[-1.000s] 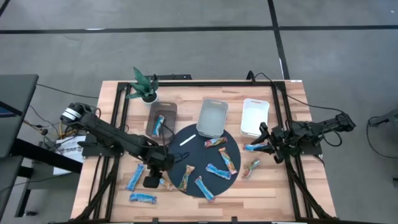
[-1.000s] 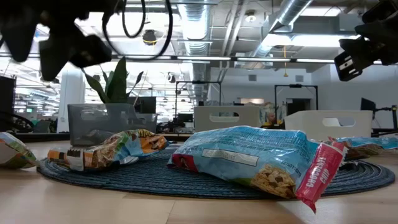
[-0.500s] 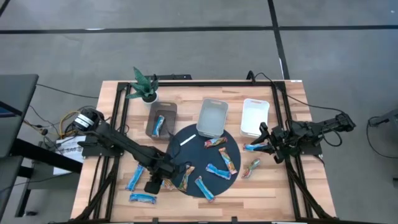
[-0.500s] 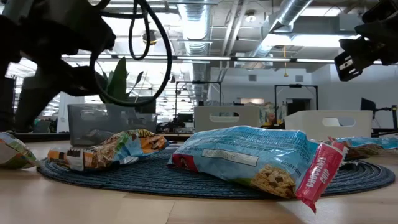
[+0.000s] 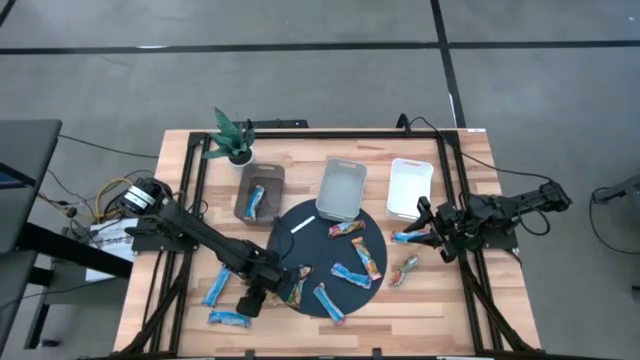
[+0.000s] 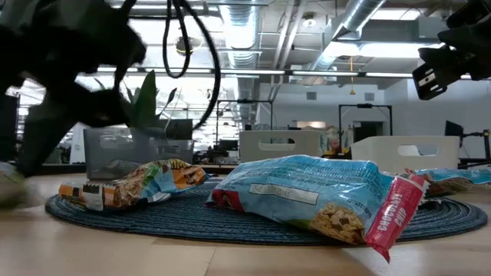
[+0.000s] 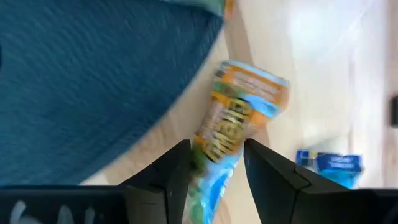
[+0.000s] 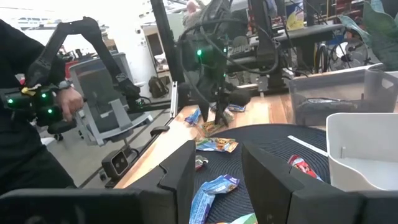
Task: Pick and place Granola Bars by type
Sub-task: Put the yellow granola bar into the black bin
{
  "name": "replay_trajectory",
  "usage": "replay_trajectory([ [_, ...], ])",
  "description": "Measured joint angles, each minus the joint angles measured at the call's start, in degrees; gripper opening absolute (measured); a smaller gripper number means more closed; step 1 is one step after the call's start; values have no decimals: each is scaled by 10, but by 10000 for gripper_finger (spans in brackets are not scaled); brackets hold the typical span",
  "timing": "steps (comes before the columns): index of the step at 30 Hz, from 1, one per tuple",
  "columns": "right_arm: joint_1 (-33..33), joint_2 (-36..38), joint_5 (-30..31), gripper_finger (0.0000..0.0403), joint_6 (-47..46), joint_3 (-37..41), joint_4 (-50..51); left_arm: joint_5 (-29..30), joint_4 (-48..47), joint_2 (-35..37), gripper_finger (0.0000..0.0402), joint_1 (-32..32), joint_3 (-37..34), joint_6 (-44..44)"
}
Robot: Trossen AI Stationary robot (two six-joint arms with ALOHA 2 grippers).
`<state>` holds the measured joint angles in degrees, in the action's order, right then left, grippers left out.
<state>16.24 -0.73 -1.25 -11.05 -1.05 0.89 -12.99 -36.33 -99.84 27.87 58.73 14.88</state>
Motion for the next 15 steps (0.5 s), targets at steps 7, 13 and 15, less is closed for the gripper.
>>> replay_trajectory([
  [7,0,0,0,122,0,0,0,14,-4,-16,142,7,0,6],
  [13,0,0,0,122,0,0,0,13,-3,-15,108,7,0,9],
  [15,0,0,0,122,0,0,0,7,-2,-15,84,7,0,14],
])
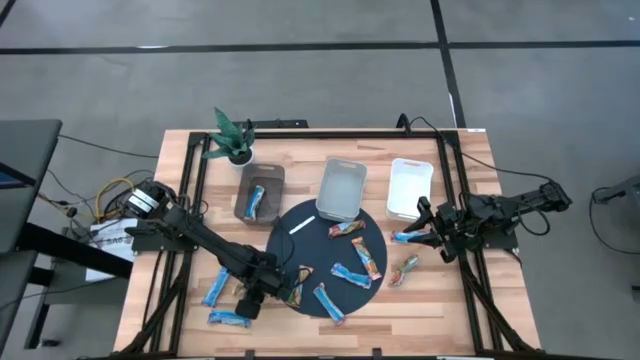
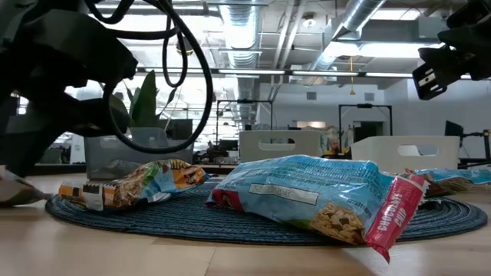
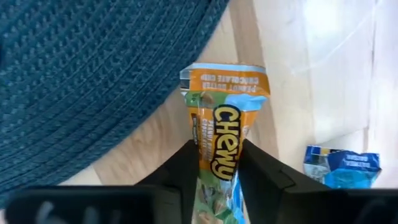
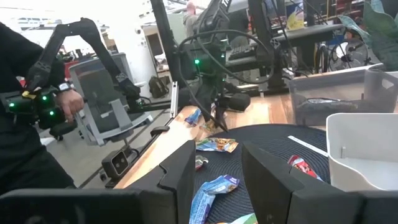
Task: Pick and place Granola Bars by type
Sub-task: Put the yellow granola bar into the black bin
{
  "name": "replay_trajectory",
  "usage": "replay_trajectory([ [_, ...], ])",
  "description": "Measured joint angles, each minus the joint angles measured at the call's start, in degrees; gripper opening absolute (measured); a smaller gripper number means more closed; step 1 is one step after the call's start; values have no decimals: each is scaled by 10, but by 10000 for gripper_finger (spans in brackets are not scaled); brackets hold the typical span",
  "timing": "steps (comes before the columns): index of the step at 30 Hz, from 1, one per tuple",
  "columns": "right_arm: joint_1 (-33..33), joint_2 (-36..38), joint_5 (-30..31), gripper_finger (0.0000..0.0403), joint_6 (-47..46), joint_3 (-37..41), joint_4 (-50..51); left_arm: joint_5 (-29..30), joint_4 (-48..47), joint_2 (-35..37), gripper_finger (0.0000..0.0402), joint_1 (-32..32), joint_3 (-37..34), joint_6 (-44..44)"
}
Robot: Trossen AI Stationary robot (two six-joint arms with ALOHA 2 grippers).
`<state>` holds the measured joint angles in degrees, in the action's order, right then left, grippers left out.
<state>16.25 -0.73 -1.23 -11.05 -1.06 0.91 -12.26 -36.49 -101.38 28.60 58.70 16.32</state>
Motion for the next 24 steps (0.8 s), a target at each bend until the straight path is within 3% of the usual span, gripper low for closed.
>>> replay_trajectory([
  [4,0,0,0,122,0,0,0,-23,0,0,49,-1,0,18],
  [10,0,0,0,122,0,0,0,-1,-62,46,54,-20,0,72],
  [15,0,0,0,122,0,0,0,107,-111,160,53,-63,0,131],
  [24,0,0,0,122,0,0,0,375,-144,372,52,-196,0,272],
])
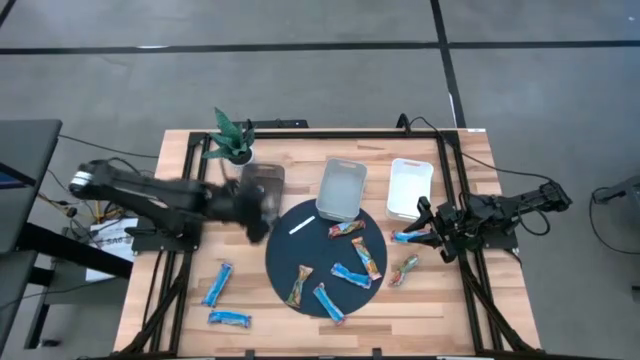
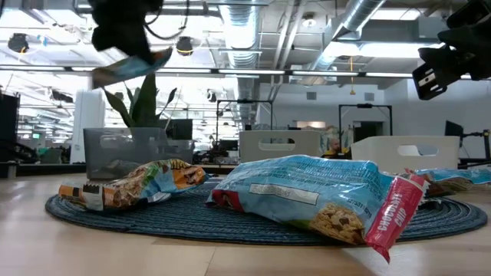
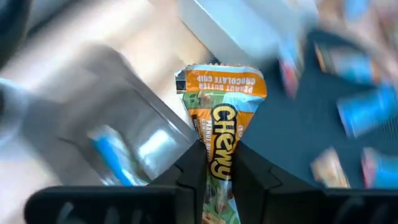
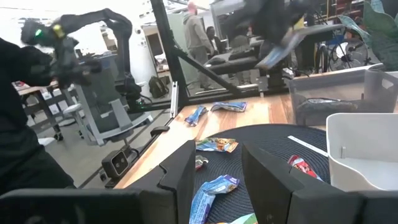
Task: Pick and place Granola Bars by type
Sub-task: Put the yellow granola bar into the black bin
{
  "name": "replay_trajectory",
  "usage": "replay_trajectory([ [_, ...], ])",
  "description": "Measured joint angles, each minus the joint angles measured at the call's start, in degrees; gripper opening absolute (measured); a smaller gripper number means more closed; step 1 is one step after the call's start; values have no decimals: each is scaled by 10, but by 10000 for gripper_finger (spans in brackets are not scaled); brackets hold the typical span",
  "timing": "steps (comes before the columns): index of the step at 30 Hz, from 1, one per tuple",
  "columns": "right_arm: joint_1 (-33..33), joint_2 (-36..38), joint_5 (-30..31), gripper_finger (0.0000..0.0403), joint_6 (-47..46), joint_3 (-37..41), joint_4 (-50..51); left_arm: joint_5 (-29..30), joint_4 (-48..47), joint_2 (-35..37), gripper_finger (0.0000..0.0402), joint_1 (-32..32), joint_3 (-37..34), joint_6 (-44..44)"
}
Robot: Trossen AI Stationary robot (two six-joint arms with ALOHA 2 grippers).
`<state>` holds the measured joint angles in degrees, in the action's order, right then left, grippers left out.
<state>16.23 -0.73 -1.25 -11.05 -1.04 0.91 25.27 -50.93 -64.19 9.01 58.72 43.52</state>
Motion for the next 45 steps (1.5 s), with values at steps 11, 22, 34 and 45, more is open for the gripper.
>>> replay_trajectory([
  [11,0,0,0,122,0,0,0,13,9,42,56,-165,0,-50],
  [22,0,0,0,122,0,0,0,-51,14,21,81,-228,0,-80],
  [34,0,0,0,122,0,0,0,-174,66,23,172,-222,0,-122],
  [45,0,0,0,122,0,0,0,-292,174,-62,162,-63,0,-144],
])
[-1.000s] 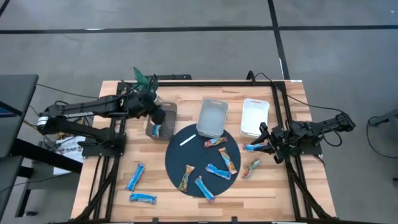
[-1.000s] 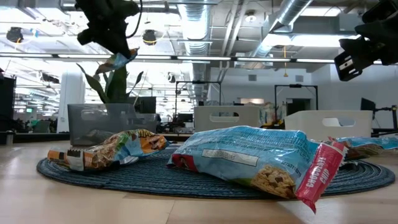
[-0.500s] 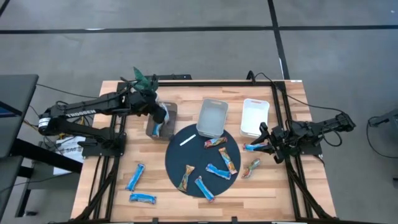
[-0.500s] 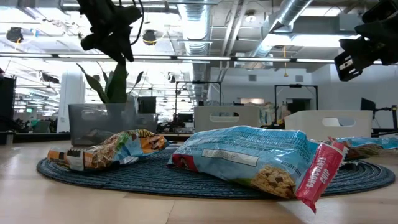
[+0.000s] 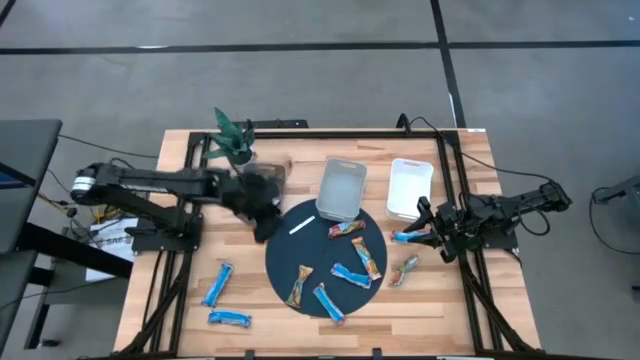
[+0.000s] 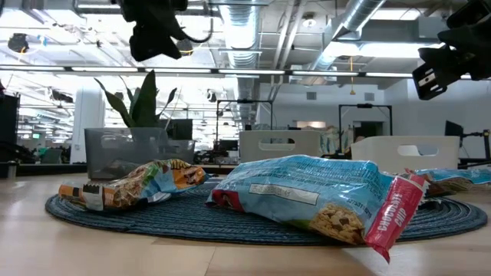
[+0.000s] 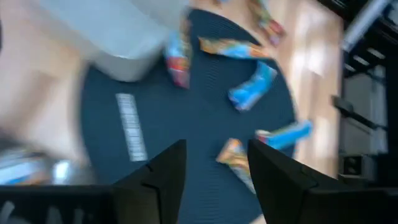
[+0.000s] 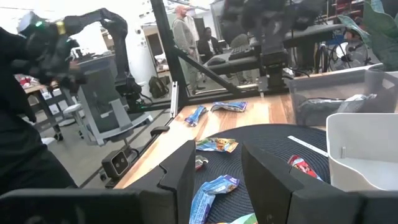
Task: Pick and place Granola Bars by type
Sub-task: Put the yellow granola bar into the black bin
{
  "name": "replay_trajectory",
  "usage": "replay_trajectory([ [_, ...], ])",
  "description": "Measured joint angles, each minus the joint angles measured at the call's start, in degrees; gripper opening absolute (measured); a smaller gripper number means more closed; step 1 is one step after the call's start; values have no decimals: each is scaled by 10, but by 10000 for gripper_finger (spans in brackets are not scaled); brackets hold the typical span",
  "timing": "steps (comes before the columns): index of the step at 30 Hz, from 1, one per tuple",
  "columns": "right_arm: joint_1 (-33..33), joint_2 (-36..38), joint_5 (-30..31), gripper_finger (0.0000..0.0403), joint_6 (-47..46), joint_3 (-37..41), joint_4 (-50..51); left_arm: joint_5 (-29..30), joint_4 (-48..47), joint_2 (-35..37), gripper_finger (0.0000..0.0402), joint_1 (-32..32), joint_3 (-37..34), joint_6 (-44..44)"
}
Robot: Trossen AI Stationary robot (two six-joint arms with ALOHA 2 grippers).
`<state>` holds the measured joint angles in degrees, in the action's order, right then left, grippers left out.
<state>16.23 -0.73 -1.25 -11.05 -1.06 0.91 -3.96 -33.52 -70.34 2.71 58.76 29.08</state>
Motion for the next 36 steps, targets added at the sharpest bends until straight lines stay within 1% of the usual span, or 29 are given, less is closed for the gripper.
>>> replay_trajectory([
  [2,0,0,0,122,0,0,0,-5,21,-35,161,30,0,31],
  [4,0,0,0,122,0,0,0,-6,40,-74,160,54,0,83],
  [7,0,0,0,122,0,0,0,-5,50,-129,160,72,0,212],
  [9,0,0,0,122,0,0,0,-13,50,-164,160,78,0,279],
  [13,0,0,0,122,0,0,0,-48,75,-221,160,93,0,344],
  [15,0,0,0,122,0,0,0,-61,108,-239,160,103,0,367],
  [19,0,0,0,122,0,0,0,-48,158,-255,160,124,0,411],
  [23,0,0,0,122,0,0,0,-10,149,-255,160,143,0,446],
  [29,0,0,0,122,0,0,0,15,141,-260,160,170,0,464],
  [31,0,0,0,122,0,0,0,15,133,-266,160,176,0,475],
  [36,0,0,0,122,0,0,0,7,160,-308,160,186,0,484],
])
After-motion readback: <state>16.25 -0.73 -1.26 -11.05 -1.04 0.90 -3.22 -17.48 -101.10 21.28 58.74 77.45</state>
